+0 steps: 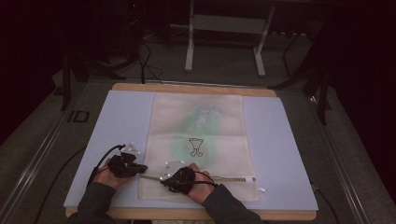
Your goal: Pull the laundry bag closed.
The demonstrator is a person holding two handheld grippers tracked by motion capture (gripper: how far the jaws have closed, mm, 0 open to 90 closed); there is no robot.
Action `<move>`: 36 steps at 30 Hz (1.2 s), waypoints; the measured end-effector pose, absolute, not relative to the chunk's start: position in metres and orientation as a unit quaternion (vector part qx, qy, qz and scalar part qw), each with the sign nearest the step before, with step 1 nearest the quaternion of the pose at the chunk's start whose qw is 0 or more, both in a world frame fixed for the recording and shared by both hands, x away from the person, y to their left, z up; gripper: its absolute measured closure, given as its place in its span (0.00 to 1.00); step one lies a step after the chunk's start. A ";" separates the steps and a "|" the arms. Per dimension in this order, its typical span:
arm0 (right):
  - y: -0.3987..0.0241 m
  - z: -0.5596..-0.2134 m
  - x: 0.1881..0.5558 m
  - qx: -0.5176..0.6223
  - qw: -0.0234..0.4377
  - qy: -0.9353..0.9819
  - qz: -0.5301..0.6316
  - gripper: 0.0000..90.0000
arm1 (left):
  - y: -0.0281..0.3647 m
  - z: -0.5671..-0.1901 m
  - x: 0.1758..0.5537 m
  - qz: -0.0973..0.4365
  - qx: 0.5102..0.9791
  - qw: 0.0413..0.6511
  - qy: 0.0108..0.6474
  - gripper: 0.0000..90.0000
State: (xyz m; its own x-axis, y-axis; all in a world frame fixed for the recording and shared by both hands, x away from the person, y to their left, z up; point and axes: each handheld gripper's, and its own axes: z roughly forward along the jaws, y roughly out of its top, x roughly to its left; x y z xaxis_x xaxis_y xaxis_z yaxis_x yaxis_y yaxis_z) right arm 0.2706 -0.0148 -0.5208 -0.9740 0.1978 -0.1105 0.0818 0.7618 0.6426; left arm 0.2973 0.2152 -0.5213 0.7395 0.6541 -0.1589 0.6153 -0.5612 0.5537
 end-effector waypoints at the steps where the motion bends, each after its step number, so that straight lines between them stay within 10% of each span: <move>1: -0.015 -0.521 0.271 0.074 0.086 0.934 0.337 0.91 | 0.215 -0.521 0.297 0.032 0.883 0.300 0.359 1.00; 36: -0.032 -0.518 0.270 0.079 0.087 0.936 0.331 0.91 | 0.215 -0.521 0.297 0.034 0.883 0.300 0.360 1.00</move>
State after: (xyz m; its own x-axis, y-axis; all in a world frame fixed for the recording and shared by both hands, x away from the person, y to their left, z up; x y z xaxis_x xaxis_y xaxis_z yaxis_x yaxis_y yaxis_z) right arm 0.2698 -0.0322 -0.5185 -0.9724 0.2049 -0.1111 0.0894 0.7681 0.6341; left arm 0.2970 0.2149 -0.5213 0.7388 0.6559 -0.1549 0.6146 -0.5614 0.5541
